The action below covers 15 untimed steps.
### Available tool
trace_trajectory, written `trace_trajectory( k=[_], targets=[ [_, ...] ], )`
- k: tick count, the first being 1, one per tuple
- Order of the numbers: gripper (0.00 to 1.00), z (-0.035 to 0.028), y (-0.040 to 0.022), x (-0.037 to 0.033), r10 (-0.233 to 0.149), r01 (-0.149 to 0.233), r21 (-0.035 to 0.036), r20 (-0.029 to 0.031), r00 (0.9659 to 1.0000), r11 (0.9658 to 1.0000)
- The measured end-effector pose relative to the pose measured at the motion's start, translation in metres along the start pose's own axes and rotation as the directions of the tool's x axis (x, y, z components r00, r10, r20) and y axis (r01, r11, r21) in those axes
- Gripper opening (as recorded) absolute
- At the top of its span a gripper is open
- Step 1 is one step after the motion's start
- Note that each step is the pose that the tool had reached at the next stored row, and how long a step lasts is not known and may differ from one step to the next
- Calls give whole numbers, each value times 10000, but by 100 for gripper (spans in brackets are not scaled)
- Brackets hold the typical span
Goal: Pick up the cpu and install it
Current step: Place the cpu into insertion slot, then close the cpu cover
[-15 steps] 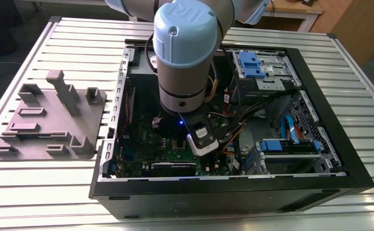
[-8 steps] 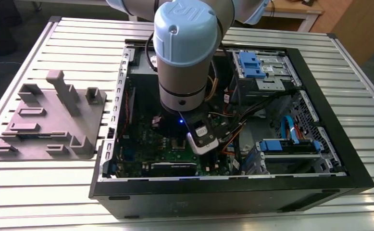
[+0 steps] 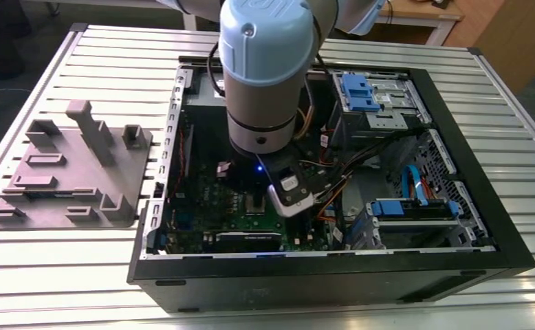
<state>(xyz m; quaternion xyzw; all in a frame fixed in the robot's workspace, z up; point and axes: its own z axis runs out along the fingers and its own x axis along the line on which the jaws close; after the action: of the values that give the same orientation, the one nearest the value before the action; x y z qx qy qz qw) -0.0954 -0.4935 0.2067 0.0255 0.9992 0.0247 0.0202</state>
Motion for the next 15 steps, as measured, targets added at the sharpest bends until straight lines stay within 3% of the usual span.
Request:
trace_trajectory(
  k=[7,15],
  targets=[
    [10,-220,11,-9,0,0,1,0,10000,10000],
    [10,-262,13,-10,0,0,0,0,10000,10000]
  ],
)
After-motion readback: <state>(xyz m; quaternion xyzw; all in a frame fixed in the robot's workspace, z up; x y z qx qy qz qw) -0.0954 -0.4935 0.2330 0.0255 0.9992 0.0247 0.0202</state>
